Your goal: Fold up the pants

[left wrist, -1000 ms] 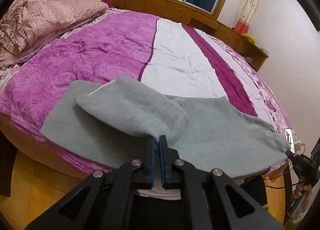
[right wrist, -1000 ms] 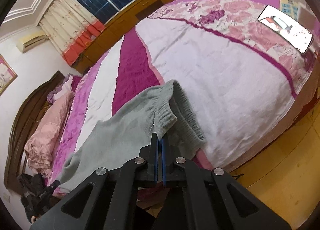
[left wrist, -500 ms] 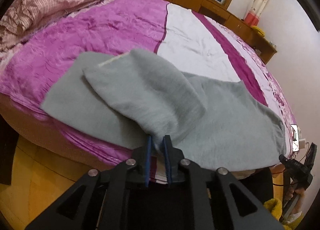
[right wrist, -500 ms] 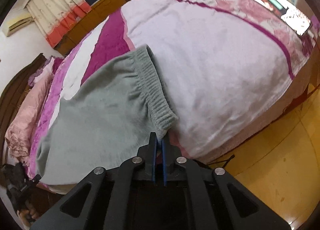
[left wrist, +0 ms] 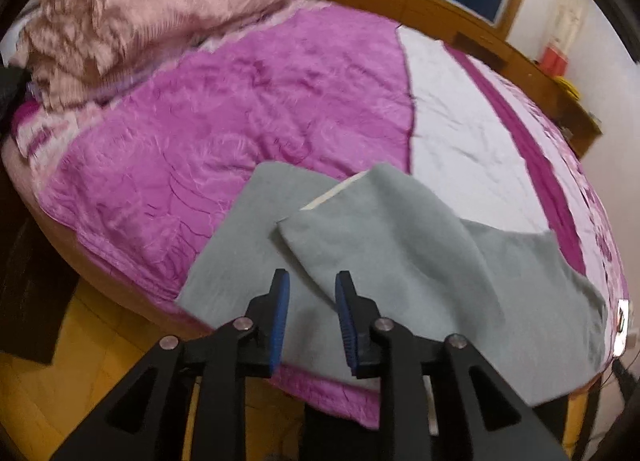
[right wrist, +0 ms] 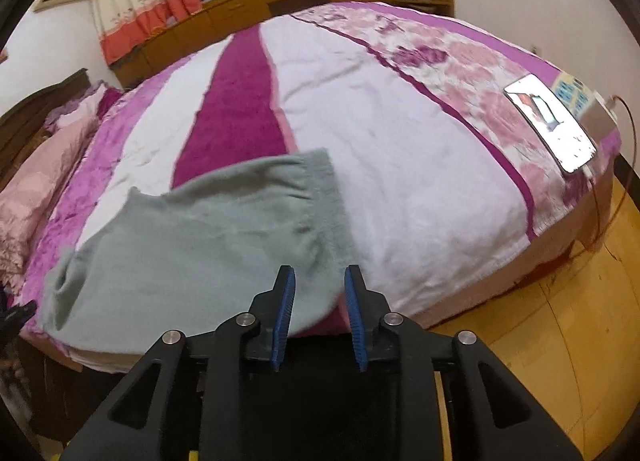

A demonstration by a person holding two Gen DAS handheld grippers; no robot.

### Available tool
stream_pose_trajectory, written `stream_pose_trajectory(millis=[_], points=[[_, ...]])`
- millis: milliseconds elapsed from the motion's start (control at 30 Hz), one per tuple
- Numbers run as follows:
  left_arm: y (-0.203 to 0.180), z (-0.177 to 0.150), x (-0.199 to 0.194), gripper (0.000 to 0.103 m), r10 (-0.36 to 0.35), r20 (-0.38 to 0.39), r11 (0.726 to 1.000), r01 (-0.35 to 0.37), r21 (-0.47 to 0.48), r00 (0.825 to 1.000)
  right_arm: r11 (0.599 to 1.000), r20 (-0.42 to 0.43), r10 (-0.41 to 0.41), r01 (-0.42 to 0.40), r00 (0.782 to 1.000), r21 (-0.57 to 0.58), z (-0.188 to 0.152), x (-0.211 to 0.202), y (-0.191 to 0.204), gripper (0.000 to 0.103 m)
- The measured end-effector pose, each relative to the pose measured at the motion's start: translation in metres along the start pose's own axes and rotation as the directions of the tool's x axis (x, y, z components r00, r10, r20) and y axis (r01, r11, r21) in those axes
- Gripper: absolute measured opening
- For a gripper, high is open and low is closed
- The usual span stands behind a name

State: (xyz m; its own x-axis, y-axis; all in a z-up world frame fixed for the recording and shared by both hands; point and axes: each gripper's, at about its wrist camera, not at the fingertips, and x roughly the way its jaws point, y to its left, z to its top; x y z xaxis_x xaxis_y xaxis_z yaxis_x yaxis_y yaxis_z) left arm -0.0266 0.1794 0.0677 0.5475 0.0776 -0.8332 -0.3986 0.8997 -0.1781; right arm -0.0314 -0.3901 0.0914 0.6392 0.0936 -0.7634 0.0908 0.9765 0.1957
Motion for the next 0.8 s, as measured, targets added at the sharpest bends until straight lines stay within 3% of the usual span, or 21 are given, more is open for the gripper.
stream_pose_trajectory(millis=[67,200,300,433,533,567,600,733,800], points=[[0.005,0.007,0.016,0.024,-0.012,-0.037,0.998,0.01,-0.054,0.999,0.999,-0.015,0.014,-0.015,1.0,-0.035,0.002,0.008,0.011,0.02],[0.007,0.016,0.029,0.024,-0.022,-0.027,0.997,0.02,-0.078,0.999,0.996,-0.05,0.045,-0.049,0.998,-0.075,0.004,0.032,0.031,0.02],[0.004,0.021,0.035,0.024,-0.026,-0.023,0.997,0.024,-0.074,0.999,0.996,-0.071,0.043,-0.048,0.997,-0.08,0.003,0.05,0.037,0.02],[-0.003,0.024,0.042,0.024,-0.026,-0.01,0.999,0.025,-0.048,1.0,0.997,-0.172,0.034,-0.044,0.984,-0.057,-0.009,0.086,0.037,0.021],[-0.009,0.024,0.047,0.024,-0.01,-0.004,1.0,0.01,-0.001,1.0,0.997,-0.143,0.044,-0.052,0.989,-0.049,-0.014,0.089,0.035,0.021],[-0.01,0.023,0.047,0.021,-0.008,0.006,1.0,0.008,0.011,1.0,0.997,-0.141,0.05,-0.057,0.989,-0.048,-0.015,0.089,0.034,0.021],[-0.011,0.023,0.047,0.007,-0.011,0.017,1.0,0.011,0.019,1.0,0.997,-0.139,0.057,-0.064,0.989,-0.048,-0.015,0.089,0.033,0.021],[-0.008,0.024,0.031,0.004,-0.008,0.081,1.0,0.007,0.019,0.997,0.995,-0.14,0.086,-0.091,0.986,-0.032,-0.016,0.089,0.026,0.021],[-0.003,0.023,0.013,0.004,0.045,0.147,0.999,-0.048,0.018,0.988,0.995,-0.137,0.089,-0.095,0.987,-0.032,-0.017,0.088,0.025,0.021]])
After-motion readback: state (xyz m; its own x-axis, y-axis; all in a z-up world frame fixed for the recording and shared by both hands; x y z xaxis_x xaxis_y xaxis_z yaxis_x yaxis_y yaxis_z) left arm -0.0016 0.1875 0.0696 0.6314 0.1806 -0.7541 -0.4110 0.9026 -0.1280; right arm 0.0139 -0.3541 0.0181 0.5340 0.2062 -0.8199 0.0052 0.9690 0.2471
